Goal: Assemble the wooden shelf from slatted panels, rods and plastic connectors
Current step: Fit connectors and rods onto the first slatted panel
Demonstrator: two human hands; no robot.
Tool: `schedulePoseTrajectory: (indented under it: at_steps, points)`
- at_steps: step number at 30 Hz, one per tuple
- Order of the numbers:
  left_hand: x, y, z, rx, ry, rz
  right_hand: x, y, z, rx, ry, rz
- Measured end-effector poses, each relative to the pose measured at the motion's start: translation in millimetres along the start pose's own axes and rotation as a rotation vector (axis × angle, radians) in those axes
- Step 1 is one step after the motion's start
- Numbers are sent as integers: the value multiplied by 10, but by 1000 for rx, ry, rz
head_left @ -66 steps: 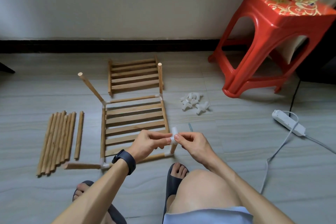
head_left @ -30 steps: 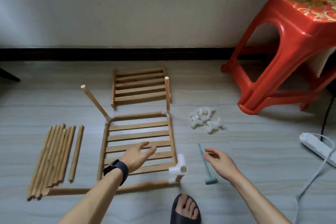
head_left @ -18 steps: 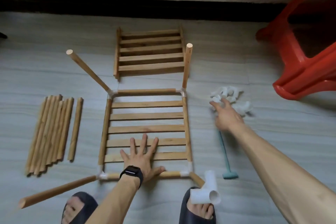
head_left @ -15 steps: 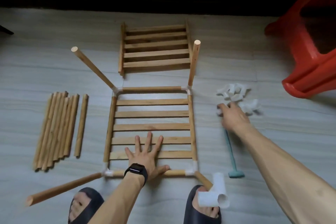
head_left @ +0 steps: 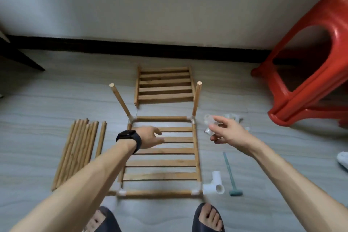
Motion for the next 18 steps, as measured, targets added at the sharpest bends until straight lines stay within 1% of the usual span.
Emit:
schedulePoseTrajectory:
  at_steps: [3, 5, 7, 8, 10, 12, 16, 18]
  points:
    - [-95, 771, -614, -124, -118, -23, 767, -243, -311, 71, 110, -110]
    - [-72, 1103, -1062, -165, -198, -169, 1199, -490, -479, 126, 166, -153]
    - [27, 1267, -1498, -185, -262, -389, 1547, -793, -628, 197, 222, -232]
    - [97, 1291, -1692, -195, -281, -478, 1679, -959, -694, 246, 244, -291]
    - [280, 1234, -1992, -213, -303, -572, 1871, -1306, -809, 355, 272, -417]
    - [502, 1085, -2201, -226, -295, -628, 1980, -1654, -865, 424, 266, -446]
    - [1020, 719, -2431, -268, -235, -829, 1967, -2253, -836, 393, 224, -428]
    - [1264, 542, -2497, -287, -186, -934, 1840, -2520, -827, 393, 207, -337]
Point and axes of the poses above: each hand's wrist, its own z-axis towards the middle knuckle, its own y-axis out of the back of the hand, x = y × z, the point moved 4 cm from there along z, towards the middle knuckle, and after that the axes turned 2 degrees about z, right-handed, at the moved point
